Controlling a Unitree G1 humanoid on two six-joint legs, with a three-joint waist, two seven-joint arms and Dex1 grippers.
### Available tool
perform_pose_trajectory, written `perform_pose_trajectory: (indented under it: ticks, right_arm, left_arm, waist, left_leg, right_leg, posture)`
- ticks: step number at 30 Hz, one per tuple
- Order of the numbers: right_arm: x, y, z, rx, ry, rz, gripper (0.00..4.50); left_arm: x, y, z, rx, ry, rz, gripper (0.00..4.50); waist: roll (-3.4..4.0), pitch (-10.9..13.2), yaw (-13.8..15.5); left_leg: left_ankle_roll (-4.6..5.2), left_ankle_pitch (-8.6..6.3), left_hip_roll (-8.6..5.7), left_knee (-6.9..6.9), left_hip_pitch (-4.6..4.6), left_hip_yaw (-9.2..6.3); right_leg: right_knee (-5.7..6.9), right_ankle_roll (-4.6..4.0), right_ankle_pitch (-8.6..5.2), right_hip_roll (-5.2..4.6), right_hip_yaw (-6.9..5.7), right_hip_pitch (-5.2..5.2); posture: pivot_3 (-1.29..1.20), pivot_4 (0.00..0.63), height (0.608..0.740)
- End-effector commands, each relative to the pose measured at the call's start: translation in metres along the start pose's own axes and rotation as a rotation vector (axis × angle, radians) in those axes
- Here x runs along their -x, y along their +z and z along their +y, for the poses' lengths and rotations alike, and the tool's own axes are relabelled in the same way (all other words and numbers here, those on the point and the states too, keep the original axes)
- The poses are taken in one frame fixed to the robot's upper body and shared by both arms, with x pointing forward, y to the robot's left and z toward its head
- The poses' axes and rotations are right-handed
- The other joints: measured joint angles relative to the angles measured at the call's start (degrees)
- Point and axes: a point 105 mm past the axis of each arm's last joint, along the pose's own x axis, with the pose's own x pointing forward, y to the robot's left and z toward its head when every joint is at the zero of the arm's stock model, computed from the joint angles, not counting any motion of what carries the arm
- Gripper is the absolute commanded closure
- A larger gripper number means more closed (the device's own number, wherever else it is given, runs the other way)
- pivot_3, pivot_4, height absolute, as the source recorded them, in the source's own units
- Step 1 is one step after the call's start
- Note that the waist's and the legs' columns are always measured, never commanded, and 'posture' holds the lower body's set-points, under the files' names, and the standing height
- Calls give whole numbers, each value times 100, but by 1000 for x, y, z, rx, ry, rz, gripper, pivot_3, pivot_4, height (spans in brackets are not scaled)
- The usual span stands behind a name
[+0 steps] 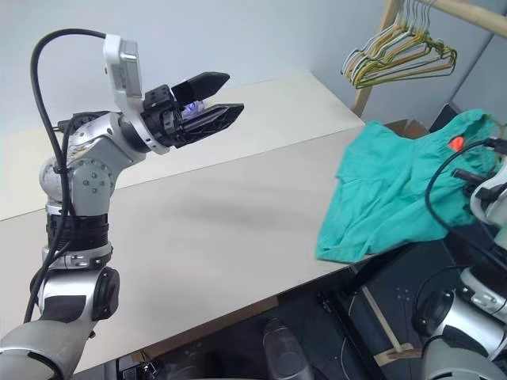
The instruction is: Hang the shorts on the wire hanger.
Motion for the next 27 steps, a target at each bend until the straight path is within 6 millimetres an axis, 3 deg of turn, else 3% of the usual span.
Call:
perform_pose_trajectory:
  ticks: [1, 7, 12, 20, 27]
  right_arm:
    - [1, 37, -16, -96, -58, -101, 4500]
    - [-7, 60, -25, -112, -102, -150, 4500]
    - [-13, 73, -36, -230, -125, -152, 4500]
    - [-26, 54, -46, -319, -171, -44, 4500]
    - [-24, 47, -20, -237, -102, -52, 2210]
  left_arm:
    - [-1, 17, 0, -65, 15, -36, 37]
    - [3, 17, -3, -74, 9, -30, 37]
    - [2, 13, -6, -85, 2, -16, 37]
    - [5, 6, -12, -87, -1, -3, 37]
    - [8, 5, -15, -89, 18, 5, 0]
  waist:
    - [6, -5, -45]
    - [25, -44, -88]
    - [33, -51, -161]
    - [37, -91, -192]
    - [33, -188, -195]
  left_leg:
    - [0, 0, -3, 0, 4, 2]
    - [0, 0, -6, -5, 26, 3]
    - [1, -1, -8, -9, 60, 4]
    - [1, -2, -8, -18, 66, 6]
    - [2, -2, -7, -18, 72, 6]
  right_leg:
    - [-1, 2, 1, -3, 2, 4]
    - [-10, 10, -3, -5, 5, 28]
    - [-28, 15, -6, -7, 5, 71]
    - [-33, 16, -7, -8, 6, 77]
    - [-34, 18, -7, -5, 9, 82]
  posture:
    - [-293, 34, 740]
    - [-294, 18, 740]
    - [-296, 20, 740]
    - [-280, 0, 740]
    - [-262, 3, 740]
